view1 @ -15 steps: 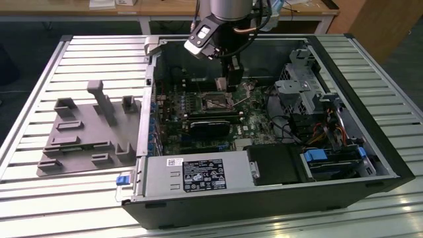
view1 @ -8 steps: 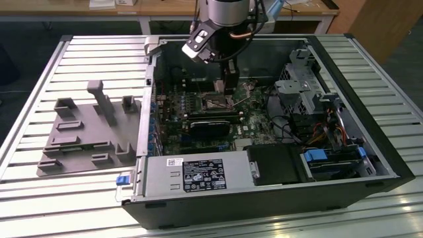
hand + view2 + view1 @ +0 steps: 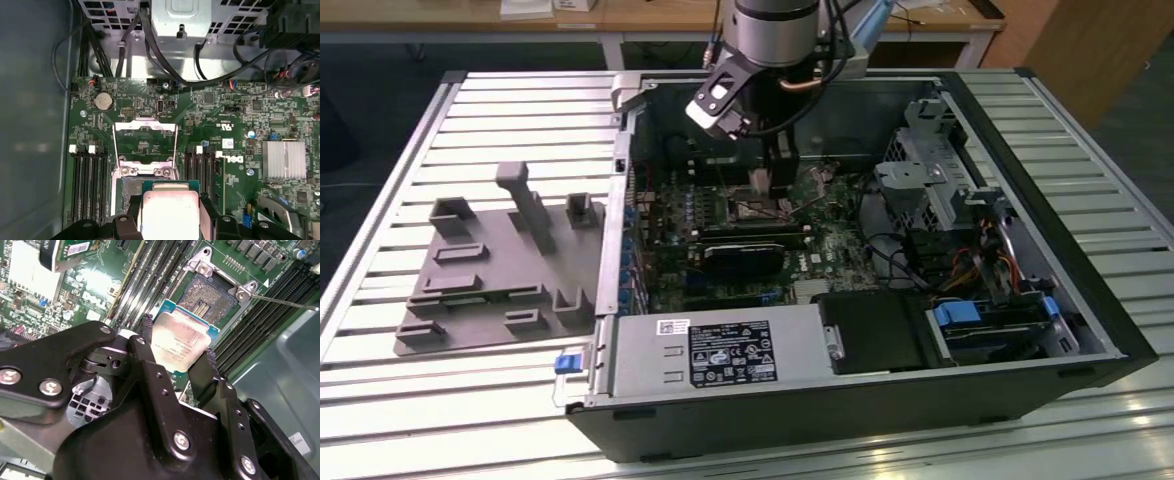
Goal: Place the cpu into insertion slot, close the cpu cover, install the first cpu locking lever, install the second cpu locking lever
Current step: 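Place the cpu into insertion slot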
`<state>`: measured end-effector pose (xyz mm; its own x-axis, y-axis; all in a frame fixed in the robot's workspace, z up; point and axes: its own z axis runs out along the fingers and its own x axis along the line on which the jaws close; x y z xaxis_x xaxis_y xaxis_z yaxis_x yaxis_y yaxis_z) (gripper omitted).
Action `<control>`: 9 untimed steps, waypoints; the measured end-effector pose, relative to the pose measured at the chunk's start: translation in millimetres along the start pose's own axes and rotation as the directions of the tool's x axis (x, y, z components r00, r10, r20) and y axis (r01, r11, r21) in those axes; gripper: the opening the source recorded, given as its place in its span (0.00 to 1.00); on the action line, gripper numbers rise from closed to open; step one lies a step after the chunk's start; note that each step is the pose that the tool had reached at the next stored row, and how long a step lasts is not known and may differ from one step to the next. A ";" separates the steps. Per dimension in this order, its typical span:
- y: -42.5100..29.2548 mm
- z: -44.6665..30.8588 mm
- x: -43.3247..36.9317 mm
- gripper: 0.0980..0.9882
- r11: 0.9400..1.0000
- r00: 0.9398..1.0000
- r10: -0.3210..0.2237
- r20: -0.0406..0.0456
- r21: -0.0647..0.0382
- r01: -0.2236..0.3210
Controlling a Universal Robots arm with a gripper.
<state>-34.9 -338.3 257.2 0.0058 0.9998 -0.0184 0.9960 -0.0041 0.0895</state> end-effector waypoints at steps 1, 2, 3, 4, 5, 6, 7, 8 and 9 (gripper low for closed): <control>-0.2 1.8 0.3 0.49 1.000 1.000 0.000 0.000 0.000 0.000; -0.4 3.5 0.7 0.49 1.000 1.000 0.000 0.000 0.000 0.000; -0.5 5.3 1.1 0.49 1.000 1.000 0.000 0.000 0.000 0.000; -0.7 7.1 1.8 0.49 1.000 1.000 0.000 0.000 0.000 0.000; -0.8 9.1 2.6 0.49 1.000 1.000 0.000 0.000 0.000 0.000; -1.0 10.8 3.5 0.49 1.000 1.000 0.000 0.000 0.000 0.000; -1.2 12.6 4.5 0.49 1.000 1.000 0.000 0.000 0.000 0.000; -1.3 14.2 5.6 0.49 1.000 1.000 0.000 0.000 0.000 0.000; -1.5 15.8 6.8 0.49 1.000 1.000 0.000 0.000 0.000 0.000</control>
<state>-34.9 -331.8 241.2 0.0058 0.9998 -0.0186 0.9960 -0.0041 0.0894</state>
